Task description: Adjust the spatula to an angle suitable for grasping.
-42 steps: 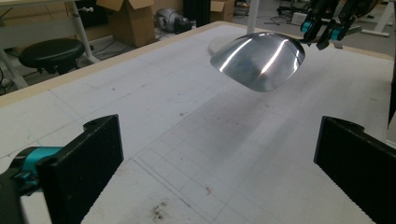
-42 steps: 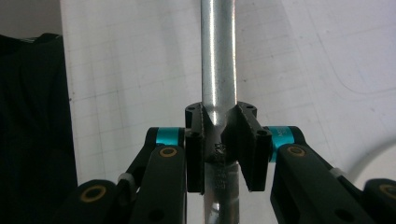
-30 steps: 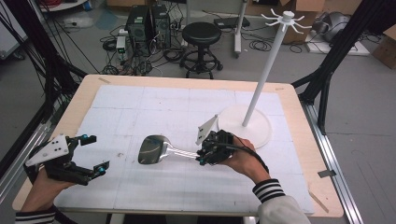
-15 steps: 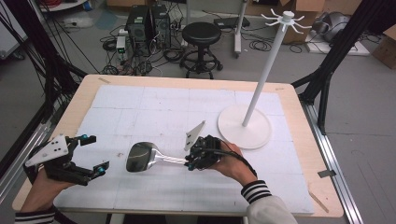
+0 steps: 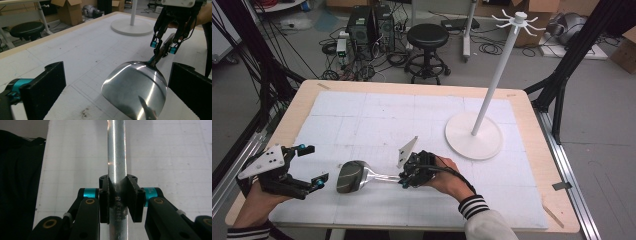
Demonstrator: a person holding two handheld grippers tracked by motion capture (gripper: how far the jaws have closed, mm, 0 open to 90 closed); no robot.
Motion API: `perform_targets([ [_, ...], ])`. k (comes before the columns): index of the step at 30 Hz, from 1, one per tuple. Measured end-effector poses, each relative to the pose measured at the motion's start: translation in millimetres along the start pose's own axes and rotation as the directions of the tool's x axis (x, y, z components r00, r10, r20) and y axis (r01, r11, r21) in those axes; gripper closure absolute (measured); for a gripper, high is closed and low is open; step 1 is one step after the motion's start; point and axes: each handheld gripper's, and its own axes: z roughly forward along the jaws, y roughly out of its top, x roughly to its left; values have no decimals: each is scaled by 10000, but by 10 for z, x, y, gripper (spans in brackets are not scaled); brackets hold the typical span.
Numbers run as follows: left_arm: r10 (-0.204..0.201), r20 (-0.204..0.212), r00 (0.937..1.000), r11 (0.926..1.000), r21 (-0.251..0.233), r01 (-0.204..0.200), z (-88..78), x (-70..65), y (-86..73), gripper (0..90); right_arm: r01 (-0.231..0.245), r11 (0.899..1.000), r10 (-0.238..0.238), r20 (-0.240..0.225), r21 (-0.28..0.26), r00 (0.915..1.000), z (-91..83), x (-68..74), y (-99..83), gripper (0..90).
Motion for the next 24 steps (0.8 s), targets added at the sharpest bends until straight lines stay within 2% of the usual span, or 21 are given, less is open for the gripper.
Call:
perform_targets([
  [4, -3, 18, 10000, 10000, -3, 3, 2, -4, 5, 18, 171, 9998, -171, -15, 30, 9999, 75, 10, 34, 749],
  [11, 5, 57, 10000, 10000, 14, -5, 14, -7, 2, 18, 117, 9999, -118, -165, -57, 9998, 162, 9, 72, 749],
  [14, 46, 82, 10000, 10000, 36, -46, 19, -7, 3, 18, 137, 9999, -135, -263, 51, 9996, 219, 8, 79, 749],
  [16, 20, 91, 10000, 10000, 14, -20, 21, -7, 2, 18, 133, 9994, -120, -389, 321, 9992, 273, 18, 83, 749],
  [20, 9, 64, 10000, 10000, 7, -9, 14, -1, 1, 18, 229, 9982, -207, -387, 562, 9990, 336, 29, 94, 749],
  [24, 15, 75, 10000, 10000, -30, -15, 6, 3, 4, 18, 236, 9982, -213, -412, 554, 9989, 364, 26, 99, 748],
])
